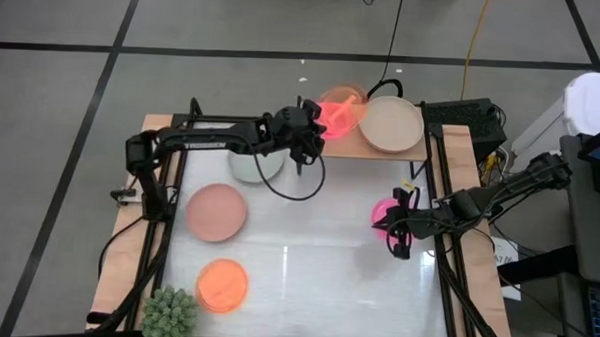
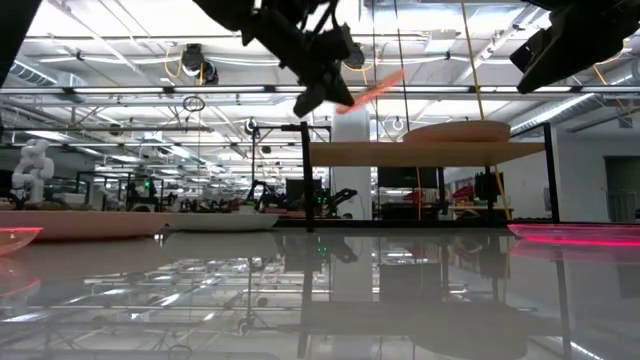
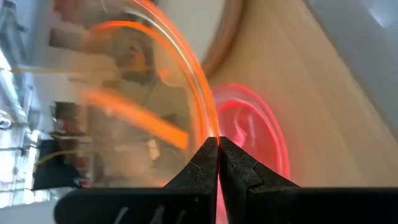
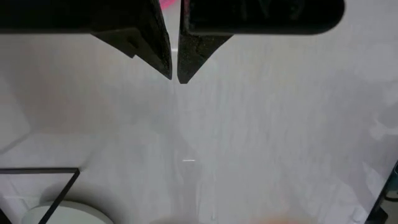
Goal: Place and stack plates onto a shelf
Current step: Stack the right orange plate on top of the light pink plate on the shelf
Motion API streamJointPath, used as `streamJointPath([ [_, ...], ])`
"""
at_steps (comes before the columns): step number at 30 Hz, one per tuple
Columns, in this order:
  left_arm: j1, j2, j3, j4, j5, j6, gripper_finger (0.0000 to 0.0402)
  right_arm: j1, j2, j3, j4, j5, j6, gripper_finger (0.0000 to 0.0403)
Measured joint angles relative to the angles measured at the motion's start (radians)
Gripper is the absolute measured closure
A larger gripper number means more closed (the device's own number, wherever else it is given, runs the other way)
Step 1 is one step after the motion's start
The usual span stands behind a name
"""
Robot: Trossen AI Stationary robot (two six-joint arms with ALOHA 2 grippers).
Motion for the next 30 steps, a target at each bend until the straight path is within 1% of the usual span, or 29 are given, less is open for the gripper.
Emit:
streamJointPath([
  [3, 0.008, 0.020, 0.001, 0.003, -0.001, -0.016, 0.0394, 0.000, -0.008, 0.000, -0.001, 0.000, 0.000, 0.0392],
  [13, 0.023, 0.029, 0.000, -0.029, 0.002, -0.088, 0.0394, 0.000, -0.010, 0.000, -0.001, 0.001, 0.000, 0.0392],
  [23, 0.044, 0.039, 0.000, -0.068, 0.003, -0.205, 0.0394, 0.000, -0.010, 0.000, -0.001, 0.001, 0.004, 0.0392],
  [30, 0.045, 0.040, 0.000, -0.065, 0.029, -0.260, 0.0394, 0.000, -0.010, 0.000, -0.001, 0.001, 0.004, 0.0392],
])
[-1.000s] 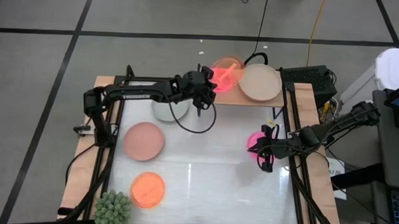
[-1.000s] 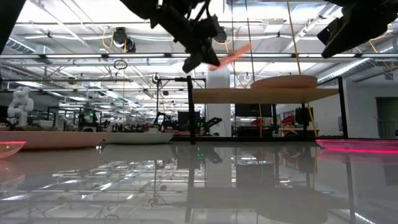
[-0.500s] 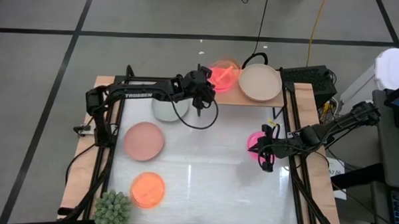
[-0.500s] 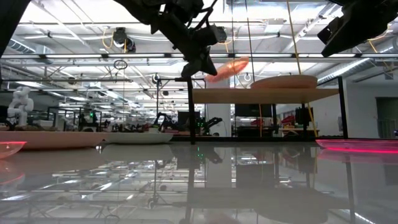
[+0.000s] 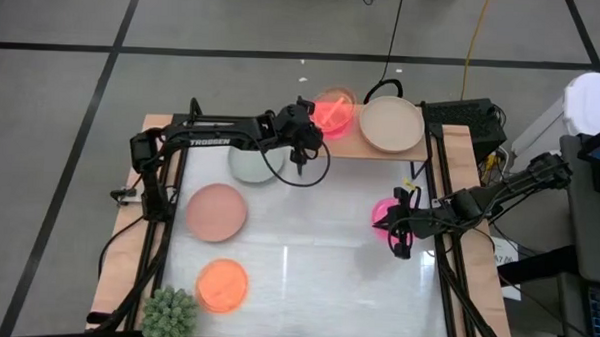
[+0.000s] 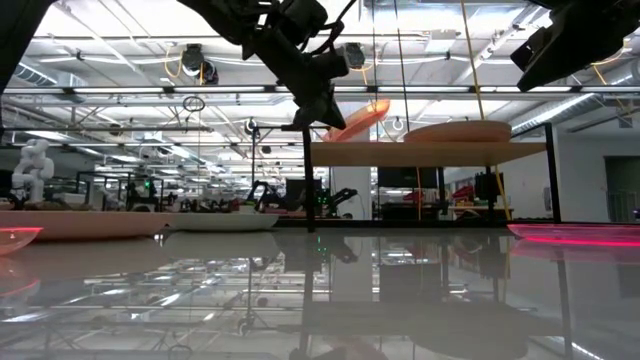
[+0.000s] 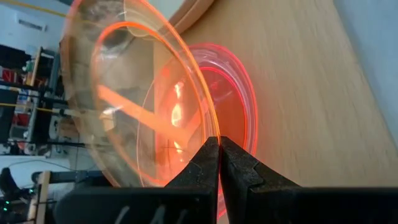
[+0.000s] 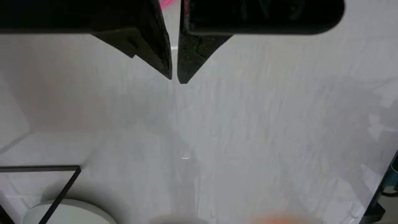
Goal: Place and stack plates onto a shelf
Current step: Stack the right orange plate on top of the light pink plate on the shelf
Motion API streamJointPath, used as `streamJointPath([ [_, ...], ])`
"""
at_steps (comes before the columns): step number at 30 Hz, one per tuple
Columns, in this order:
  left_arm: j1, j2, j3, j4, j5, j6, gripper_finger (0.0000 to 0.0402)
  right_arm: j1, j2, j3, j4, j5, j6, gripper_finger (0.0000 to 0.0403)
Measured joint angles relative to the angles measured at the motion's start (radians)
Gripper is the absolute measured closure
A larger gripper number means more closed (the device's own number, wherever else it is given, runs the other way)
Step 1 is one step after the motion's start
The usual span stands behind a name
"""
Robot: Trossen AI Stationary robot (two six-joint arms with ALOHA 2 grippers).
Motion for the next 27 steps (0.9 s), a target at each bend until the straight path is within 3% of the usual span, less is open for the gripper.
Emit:
streamJointPath([
  [17, 0.004, 0.000, 0.000, -0.043, 0.002, -0.050, 0.0393, 0.000, 0.000, 0.000, 0.000, 0.000, 0.000, 0.0392],
  [27, 0.005, 0.000, 0.000, -0.050, -0.003, -0.056, 0.0340, 0.000, 0.000, 0.000, 0.000, 0.000, 0.000, 0.0392],
])
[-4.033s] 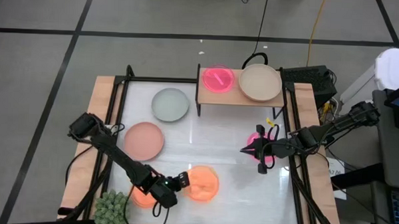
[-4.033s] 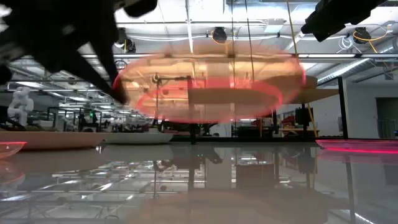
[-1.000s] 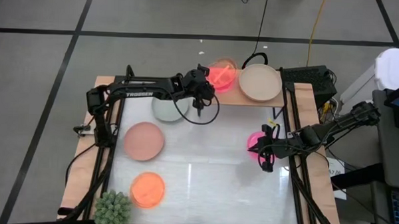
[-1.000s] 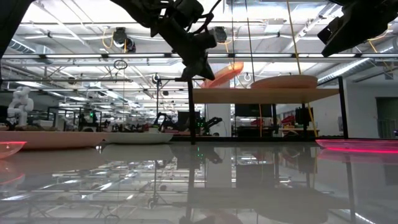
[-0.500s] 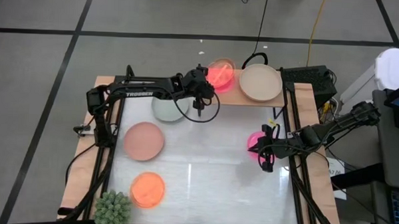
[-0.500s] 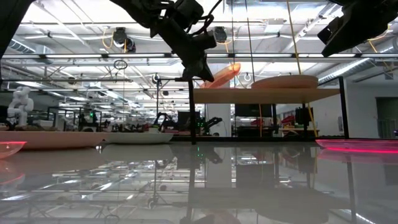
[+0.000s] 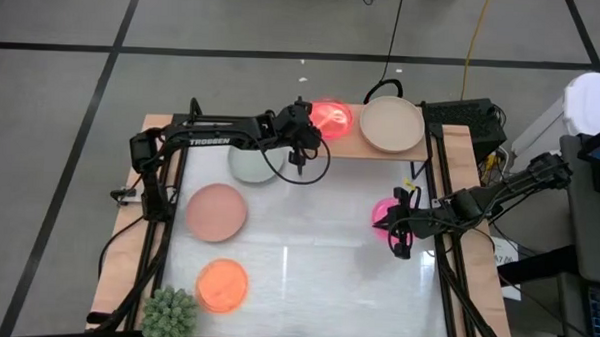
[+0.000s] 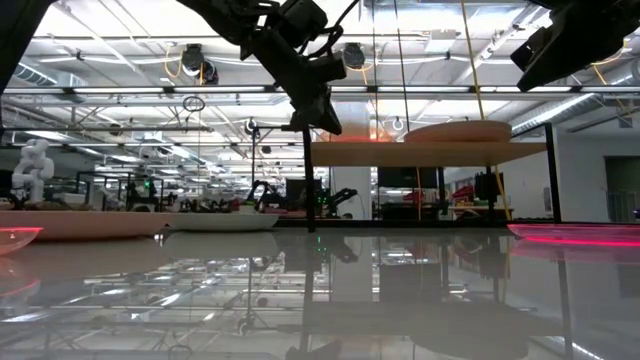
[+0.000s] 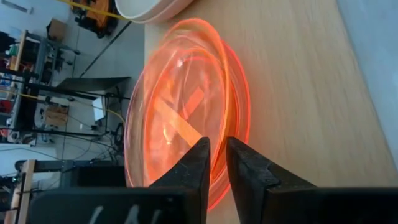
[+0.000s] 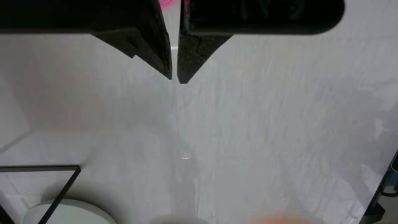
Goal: Place and stack plates onto a shelf
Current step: Stack the right orange plate on top of the light pink plate on the shelf, then stack the gray plate on top of the light brown plate on the shelf
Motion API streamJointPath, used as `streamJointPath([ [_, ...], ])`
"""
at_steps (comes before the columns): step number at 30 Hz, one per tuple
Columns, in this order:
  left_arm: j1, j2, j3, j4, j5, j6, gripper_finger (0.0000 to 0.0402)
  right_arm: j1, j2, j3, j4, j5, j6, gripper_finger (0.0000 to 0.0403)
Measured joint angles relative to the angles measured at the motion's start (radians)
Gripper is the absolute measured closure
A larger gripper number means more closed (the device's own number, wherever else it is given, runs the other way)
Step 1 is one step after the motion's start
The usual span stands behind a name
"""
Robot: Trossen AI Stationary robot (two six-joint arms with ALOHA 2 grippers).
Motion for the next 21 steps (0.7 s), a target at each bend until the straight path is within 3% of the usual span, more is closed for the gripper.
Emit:
streamJointPath([
  [11, -0.012, 0.000, 0.000, 0.002, 0.000, -0.028, 0.0332, 0.000, 0.000, 0.000, 0.000, 0.000, -0.002, 0.0392],
  [18, -0.021, -0.009, 0.000, -0.013, -0.006, -0.105, 0.0282, 0.000, 0.000, 0.000, 0.000, 0.000, 0.000, 0.0392],
  [21, -0.047, -0.020, -0.001, -0.019, -0.065, -0.142, 0.0266, 0.000, 0.000, 0.000, 0.000, 0.000, 0.000, 0.0392],
])
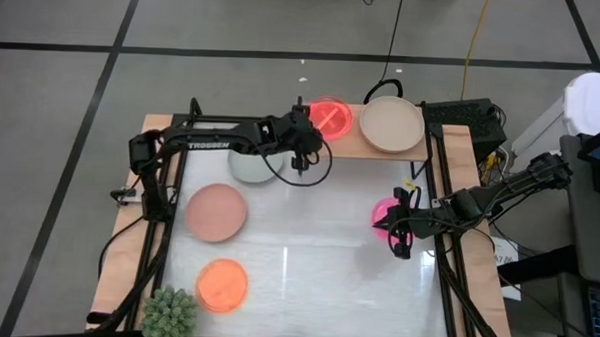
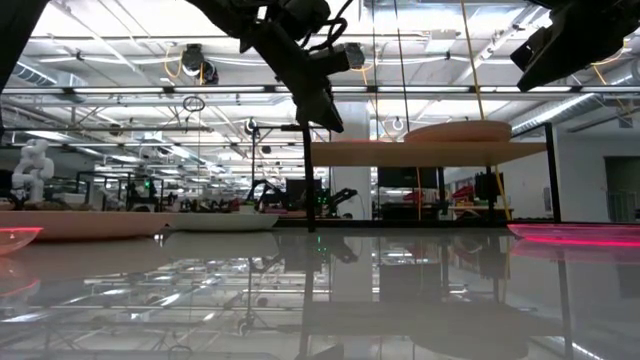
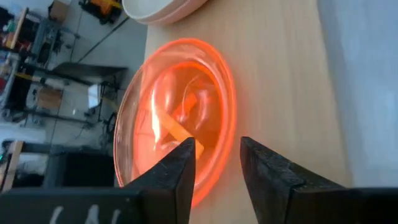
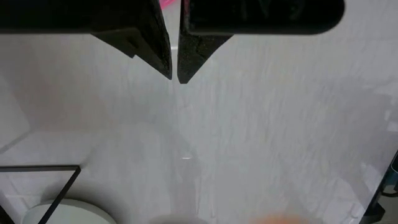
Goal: Place and stack plates onto a shelf
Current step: Stack the gray plate on top of the light brown plate on the shelf
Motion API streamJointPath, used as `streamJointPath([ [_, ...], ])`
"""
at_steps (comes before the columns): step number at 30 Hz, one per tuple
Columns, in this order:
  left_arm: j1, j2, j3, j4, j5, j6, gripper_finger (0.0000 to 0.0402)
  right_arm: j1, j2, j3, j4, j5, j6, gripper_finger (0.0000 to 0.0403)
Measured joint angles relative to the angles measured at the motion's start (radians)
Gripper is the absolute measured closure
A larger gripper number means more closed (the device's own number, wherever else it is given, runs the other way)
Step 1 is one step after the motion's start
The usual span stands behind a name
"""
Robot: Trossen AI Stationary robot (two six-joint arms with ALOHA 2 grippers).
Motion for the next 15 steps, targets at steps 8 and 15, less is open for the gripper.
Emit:
streamJointPath([
  [8, -0.105, -0.118, 0.000, -0.129, -0.117, -0.103, 0.0261, 0.000, 0.000, 0.000, -0.005, -0.001, 0.025, 0.0392],
  [15, -0.168, -0.267, 0.000, -0.397, -0.036, -0.222, 0.0261, 0.000, 0.000, -0.031, 0.008, -0.003, 0.068, 0.0392],
])
